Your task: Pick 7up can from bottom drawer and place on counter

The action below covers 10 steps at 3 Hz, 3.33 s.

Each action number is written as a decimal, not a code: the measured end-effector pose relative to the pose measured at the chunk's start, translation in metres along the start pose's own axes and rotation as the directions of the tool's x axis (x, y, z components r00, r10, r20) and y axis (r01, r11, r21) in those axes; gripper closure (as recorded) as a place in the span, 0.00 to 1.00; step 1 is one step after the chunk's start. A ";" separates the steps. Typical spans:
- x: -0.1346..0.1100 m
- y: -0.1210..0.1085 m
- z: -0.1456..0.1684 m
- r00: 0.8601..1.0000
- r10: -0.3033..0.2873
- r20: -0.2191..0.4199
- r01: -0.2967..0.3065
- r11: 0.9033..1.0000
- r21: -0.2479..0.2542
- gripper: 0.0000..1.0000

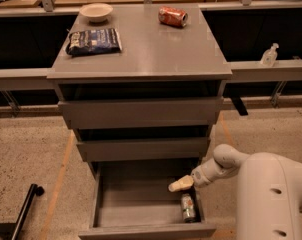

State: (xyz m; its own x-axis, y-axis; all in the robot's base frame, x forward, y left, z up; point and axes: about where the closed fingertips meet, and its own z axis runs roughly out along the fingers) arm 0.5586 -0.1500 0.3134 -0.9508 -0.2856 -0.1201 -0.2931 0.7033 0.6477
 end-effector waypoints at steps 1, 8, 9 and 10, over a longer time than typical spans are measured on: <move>-0.004 -0.012 0.024 0.999 0.052 -0.004 -0.052 0.998 -0.029 0.00; 0.032 -0.090 0.124 0.943 0.301 -0.142 -0.288 0.952 0.104 0.00; 0.039 -0.097 0.136 0.935 0.318 -0.160 -0.299 0.945 0.133 0.00; 0.048 -0.101 0.147 0.924 0.340 -0.172 -0.316 0.936 0.154 0.17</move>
Offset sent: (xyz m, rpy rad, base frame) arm 0.0092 0.0196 -0.0656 0.0367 0.1283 -0.0851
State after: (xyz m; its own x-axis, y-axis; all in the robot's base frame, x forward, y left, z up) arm 0.5276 -0.1396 0.1317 -0.9614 -0.1369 0.2388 0.0104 0.8488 0.5285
